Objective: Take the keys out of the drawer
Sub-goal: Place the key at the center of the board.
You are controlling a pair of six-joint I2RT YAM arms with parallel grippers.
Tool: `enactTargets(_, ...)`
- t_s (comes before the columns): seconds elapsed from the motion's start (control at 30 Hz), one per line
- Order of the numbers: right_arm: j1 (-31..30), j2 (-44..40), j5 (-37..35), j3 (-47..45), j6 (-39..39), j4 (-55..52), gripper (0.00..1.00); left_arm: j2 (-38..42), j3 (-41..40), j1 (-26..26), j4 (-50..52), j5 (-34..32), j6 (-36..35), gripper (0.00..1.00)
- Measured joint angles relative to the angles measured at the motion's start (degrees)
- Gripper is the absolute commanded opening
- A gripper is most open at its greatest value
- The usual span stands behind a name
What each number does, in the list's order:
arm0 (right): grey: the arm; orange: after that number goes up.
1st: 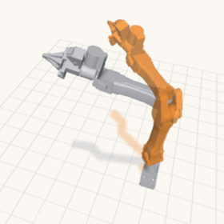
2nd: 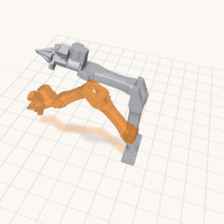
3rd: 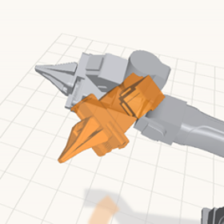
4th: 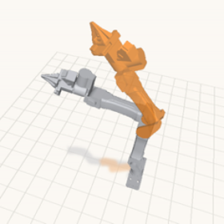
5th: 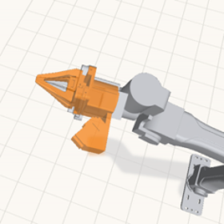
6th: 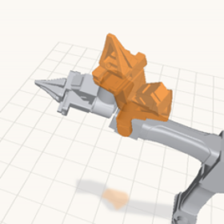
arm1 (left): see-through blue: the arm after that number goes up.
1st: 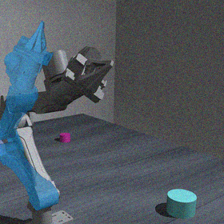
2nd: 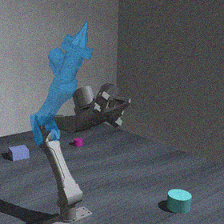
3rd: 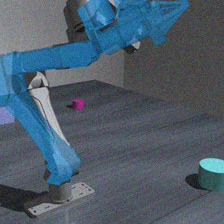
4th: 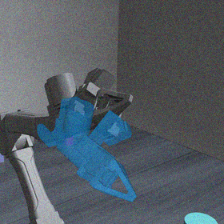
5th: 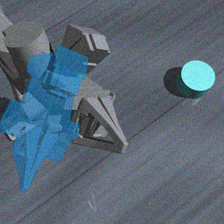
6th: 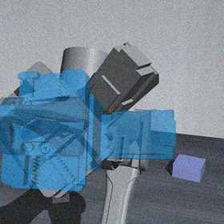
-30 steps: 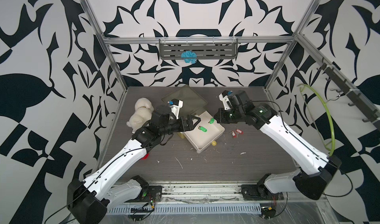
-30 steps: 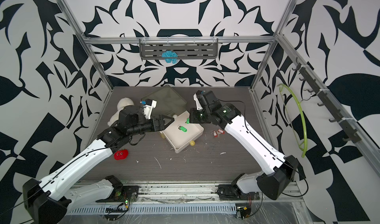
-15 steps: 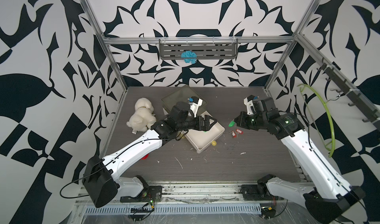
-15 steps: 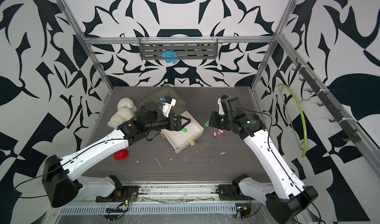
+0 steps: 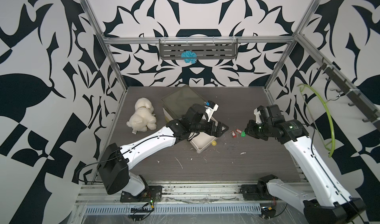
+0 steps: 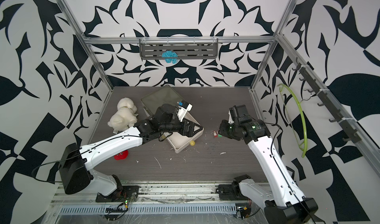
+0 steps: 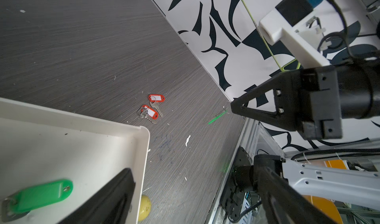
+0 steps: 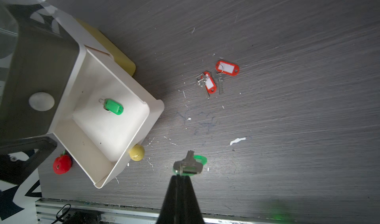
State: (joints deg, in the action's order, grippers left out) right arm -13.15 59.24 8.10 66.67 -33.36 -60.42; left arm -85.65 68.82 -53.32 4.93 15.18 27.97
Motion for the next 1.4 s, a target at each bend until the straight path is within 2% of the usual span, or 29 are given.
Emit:
enactTargets(0.53, 9.49, 0.11, 5.81, -12.55, 1.64, 2.6, 0.0, -3.39, 3.17, -5.7, 3.06, -2.29, -7.1, 0.99)
enactTargets(1.07, 11.47, 5.92, 14.27, -20.61, -1.62, 12.98, 0.0, -2.36, 1.09, -7.43, 4.52, -4.61, -8.52, 0.99)
enactTargets(1.4, 12.96, 13.7, 15.28, -21.0, -2.45, 19.21, 0.0, 2.25, -2.03, -7.67, 5.73, -6.82, -8.5, 0.99)
